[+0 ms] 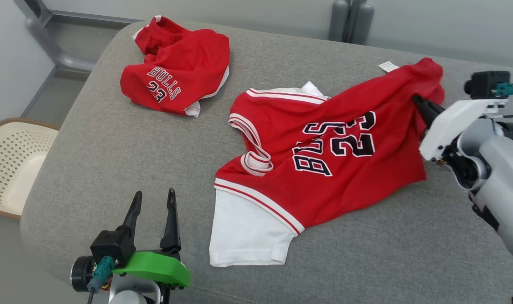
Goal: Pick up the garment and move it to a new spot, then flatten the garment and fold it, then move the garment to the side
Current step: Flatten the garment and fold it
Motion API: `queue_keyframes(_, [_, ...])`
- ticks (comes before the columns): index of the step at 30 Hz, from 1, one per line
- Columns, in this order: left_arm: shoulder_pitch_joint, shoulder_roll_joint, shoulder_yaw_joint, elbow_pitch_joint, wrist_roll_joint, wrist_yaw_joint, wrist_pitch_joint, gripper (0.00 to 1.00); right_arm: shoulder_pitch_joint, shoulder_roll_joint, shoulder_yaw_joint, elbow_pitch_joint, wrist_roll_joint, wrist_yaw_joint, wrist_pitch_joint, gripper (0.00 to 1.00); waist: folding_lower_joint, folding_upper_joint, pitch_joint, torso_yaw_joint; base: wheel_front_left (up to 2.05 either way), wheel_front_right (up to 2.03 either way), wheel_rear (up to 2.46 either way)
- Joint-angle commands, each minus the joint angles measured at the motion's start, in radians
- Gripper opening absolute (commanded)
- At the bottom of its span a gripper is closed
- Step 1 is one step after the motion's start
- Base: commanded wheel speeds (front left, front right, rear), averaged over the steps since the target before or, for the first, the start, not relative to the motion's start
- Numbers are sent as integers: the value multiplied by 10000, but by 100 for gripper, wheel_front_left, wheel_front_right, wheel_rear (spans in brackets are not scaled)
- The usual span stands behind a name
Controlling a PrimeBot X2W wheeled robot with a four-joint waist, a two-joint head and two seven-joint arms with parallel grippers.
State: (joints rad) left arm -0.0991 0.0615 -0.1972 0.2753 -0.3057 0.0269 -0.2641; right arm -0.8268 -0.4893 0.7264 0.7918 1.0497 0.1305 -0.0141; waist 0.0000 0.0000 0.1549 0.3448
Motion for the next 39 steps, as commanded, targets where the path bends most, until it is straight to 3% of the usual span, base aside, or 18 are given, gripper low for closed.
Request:
queue_keyframes(1, [45, -7, -23, 19, -61, 1, -4, 100, -203, 209, 208, 8, -112, 4, 111, 0, 0, 0, 124, 369, 0, 0, 0])
queue_keyframes(12, [-195, -96, -182, 52, -266, 45, -4, 100, -957, 2117, 1430, 1059, -188, 4, 122, 0, 0, 0, 587, 1275, 0, 0, 0])
queue_keyframes(13, [-227, -100, -197, 64, -282, 58, -4, 100, -990, 2243, 1544, 1214, -193, 4, 87, 26, 0, 0, 627, 1286, 0, 0, 0])
queue_keyframes(14, [-242, -100, -208, 72, -300, 67, -4, 100, -1029, 2337, 1612, 1318, -197, 4, 23, 100, 0, 0, 645, 1283, 0, 0, 0])
queue_keyframes(17, [-278, -100, -191, 69, -310, 94, -4, 100, -1098, 2577, 1941, 1445, -197, 4, -172, 100, 0, 0, 643, 1141, 0, 0, 0])
queue_keyframes(24, [-3, -54, 5, 228, -187, 52, -4, 100, -672, 2146, 2535, 673, 126, 4, -1164, 100, 0, 0, -113, 203, 0, 0, 0])
queue_keyframes(31, [203, 31, 100, 256, -112, -7, -4, 100, -162, 897, 2465, -550, 439, 4, -2129, 100, 0, 0, -660, -642, 0, 0, 0])
queue_keyframes(35, [279, 26, 111, 265, -120, -2, -4, 100, 458, 2, 2018, -973, 377, 3, -2434, 100, 0, 0, -765, -795, 0, 0, 0])
queue_keyframes(39, [309, 22, 127, 256, -134, -38, -4, 100, 1278, -436, 1649, -1264, 257, 4, -2501, 100, 0, 0, -772, -820, 0, 0, 0])
